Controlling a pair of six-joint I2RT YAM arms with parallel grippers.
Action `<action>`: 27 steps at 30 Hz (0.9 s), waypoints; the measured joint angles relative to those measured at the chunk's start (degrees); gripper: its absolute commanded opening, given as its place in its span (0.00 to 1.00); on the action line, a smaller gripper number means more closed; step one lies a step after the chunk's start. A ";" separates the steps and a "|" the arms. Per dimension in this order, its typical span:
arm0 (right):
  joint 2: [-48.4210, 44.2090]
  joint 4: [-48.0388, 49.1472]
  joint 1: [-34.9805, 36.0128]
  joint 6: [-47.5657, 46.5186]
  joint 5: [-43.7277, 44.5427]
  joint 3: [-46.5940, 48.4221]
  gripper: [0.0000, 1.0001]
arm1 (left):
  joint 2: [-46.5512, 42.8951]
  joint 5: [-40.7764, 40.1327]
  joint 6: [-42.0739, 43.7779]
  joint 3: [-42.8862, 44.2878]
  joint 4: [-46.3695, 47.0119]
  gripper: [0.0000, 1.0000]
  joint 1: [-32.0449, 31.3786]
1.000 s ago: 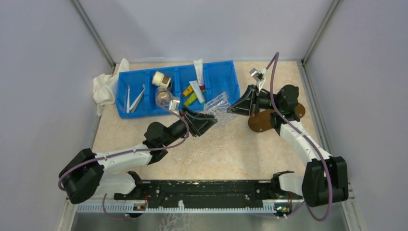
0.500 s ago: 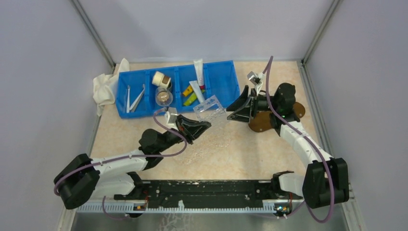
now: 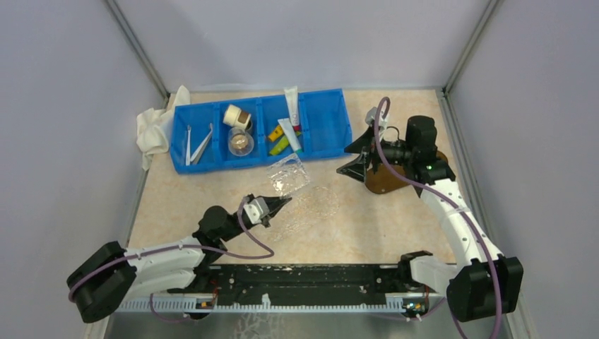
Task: Prepare toiletry sets of a toothbrush and toothpaste on the tray
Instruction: Place the toothpaste holder at the center of the board.
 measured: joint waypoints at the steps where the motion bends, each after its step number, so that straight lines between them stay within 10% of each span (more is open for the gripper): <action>1: 0.00 -0.68 0.00 -0.85 0.76 0.00 0.80 | 0.46 -0.74 2.67 -0.35 -0.02 0.00 0.00; 10: 0.00 -2.78 0.00 -4.00 4.48 0.00 0.79 | 9.44 -4.04 14.12 -0.83 2.47 0.00 3.02; 27: 0.00 -2.97 -0.11 -4.07 5.01 -0.02 0.79 | 30.77 11.78 7.21 -4.72 23.71 0.02 16.33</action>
